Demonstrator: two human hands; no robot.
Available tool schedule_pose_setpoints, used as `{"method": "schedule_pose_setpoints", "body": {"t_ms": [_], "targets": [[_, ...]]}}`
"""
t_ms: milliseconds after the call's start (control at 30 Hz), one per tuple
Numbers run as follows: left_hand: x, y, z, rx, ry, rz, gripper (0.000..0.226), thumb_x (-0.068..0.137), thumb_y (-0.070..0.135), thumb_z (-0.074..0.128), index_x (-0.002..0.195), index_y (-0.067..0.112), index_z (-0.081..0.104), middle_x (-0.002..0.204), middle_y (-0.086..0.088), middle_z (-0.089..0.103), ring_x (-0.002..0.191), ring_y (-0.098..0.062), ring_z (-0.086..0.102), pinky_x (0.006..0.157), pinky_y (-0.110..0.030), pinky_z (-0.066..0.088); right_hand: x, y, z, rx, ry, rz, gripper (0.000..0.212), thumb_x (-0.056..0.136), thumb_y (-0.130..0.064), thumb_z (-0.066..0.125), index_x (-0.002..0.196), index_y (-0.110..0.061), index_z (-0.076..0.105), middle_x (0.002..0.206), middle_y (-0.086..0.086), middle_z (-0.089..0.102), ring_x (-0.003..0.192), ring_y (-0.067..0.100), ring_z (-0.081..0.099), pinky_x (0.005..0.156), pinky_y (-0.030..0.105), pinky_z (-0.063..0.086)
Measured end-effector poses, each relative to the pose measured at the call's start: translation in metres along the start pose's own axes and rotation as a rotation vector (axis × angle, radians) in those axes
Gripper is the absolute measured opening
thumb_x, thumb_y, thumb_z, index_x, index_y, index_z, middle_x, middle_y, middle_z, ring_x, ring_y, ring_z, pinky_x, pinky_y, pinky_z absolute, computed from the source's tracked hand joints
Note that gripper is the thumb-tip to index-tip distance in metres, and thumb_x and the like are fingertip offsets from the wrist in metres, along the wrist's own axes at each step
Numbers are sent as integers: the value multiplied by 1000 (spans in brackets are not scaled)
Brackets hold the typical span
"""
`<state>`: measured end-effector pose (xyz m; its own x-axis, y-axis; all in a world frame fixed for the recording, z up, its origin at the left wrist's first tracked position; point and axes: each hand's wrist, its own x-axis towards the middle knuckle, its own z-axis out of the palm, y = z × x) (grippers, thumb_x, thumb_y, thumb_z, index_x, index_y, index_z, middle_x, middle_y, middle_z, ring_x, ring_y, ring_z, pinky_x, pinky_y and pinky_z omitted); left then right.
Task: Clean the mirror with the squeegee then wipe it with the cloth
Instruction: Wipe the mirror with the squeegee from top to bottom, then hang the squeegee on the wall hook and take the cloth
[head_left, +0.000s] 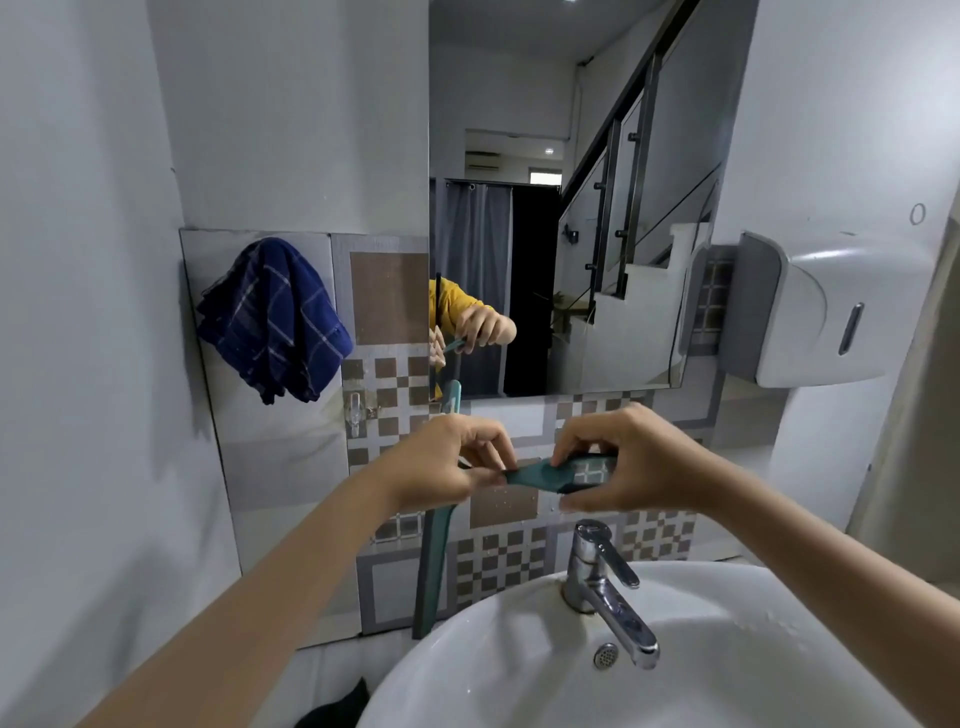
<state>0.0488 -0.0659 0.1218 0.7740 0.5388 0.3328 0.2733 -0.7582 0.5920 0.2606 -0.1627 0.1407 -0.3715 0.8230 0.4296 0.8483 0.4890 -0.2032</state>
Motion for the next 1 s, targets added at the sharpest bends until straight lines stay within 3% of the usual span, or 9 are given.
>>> {"method": "schedule_pose_setpoints", "body": {"t_ms": [100, 200, 267, 367, 467, 533, 700, 833, 1000], "targets": [[-11, -4, -7, -85, 35, -24, 15, 79, 6, 68, 85, 20, 66, 85, -5, 71, 82, -15, 68, 80, -39, 57, 13, 4, -4, 43, 79, -22, 25, 68, -31, 84, 88, -22, 72, 85, -15, 70, 71, 6, 65, 61, 21, 55], [-22, -12, -10, -172, 114, -46, 16, 81, 5, 66, 81, 21, 64, 83, -9, 70, 80, -19, 68, 81, -41, 57, 29, 9, 2, -28, 252, -87, 30, 65, -45, 78, 86, -24, 73, 105, -5, 70, 93, 13, 60, 79, 37, 54], [-30, -21, -8, -201, 208, -74, 19, 80, 4, 66, 82, 23, 64, 84, -8, 69, 79, -17, 68, 80, -36, 57, 40, 9, 12, -11, 383, -65, 29, 66, -45, 76, 88, -28, 72, 120, -3, 61, 108, 20, 52, 89, 36, 46], [-42, -42, 0, -248, 387, -98, 22, 80, 2, 67, 84, 24, 64, 83, -5, 66, 77, -19, 68, 77, -32, 56, 58, 3, 35, 242, 552, 116, 32, 73, -32, 79, 102, -33, 66, 118, -19, 52, 112, 12, 51, 93, 27, 43], [-51, -65, 12, -222, 554, -122, 22, 79, 3, 67, 89, 22, 64, 86, -2, 65, 78, -20, 65, 76, -31, 57, 81, -8, 65, 584, 487, 313, 47, 80, -24, 76, 122, -29, 58, 108, -9, 66, 86, 3, 67, 70, 17, 55], [-55, -79, 21, -185, 606, -114, 19, 80, 4, 67, 92, 19, 64, 89, 1, 65, 80, -16, 64, 76, -30, 56, 99, -14, 86, 739, 430, 361, 52, 81, -15, 76, 128, -22, 54, 95, -2, 71, 72, -1, 69, 57, 14, 53], [-62, -109, 35, -306, 751, -180, 24, 78, 0, 68, 92, 18, 61, 89, 8, 66, 78, -18, 65, 72, -32, 57, 135, -25, 131, 826, 399, 315, 52, 77, -3, 78, 121, -22, 58, 89, 8, 71, 75, 12, 70, 65, 24, 59], [-67, -126, 40, -314, 836, -211, 24, 79, -1, 67, 94, 17, 60, 89, 9, 64, 77, -13, 64, 68, -23, 55, 153, -24, 159, 806, 358, 284, 50, 77, -3, 77, 119, -23, 60, 86, 1, 71, 73, 11, 70, 67, 23, 59], [-77, -156, 48, -251, 836, -282, 26, 79, 4, 67, 97, 21, 59, 96, 8, 64, 87, -11, 64, 75, -30, 57, 162, -19, 190, 811, 289, 281, 49, 78, -2, 76, 118, -25, 58, 86, -4, 69, 73, 3, 69, 67, 17, 56]]}}
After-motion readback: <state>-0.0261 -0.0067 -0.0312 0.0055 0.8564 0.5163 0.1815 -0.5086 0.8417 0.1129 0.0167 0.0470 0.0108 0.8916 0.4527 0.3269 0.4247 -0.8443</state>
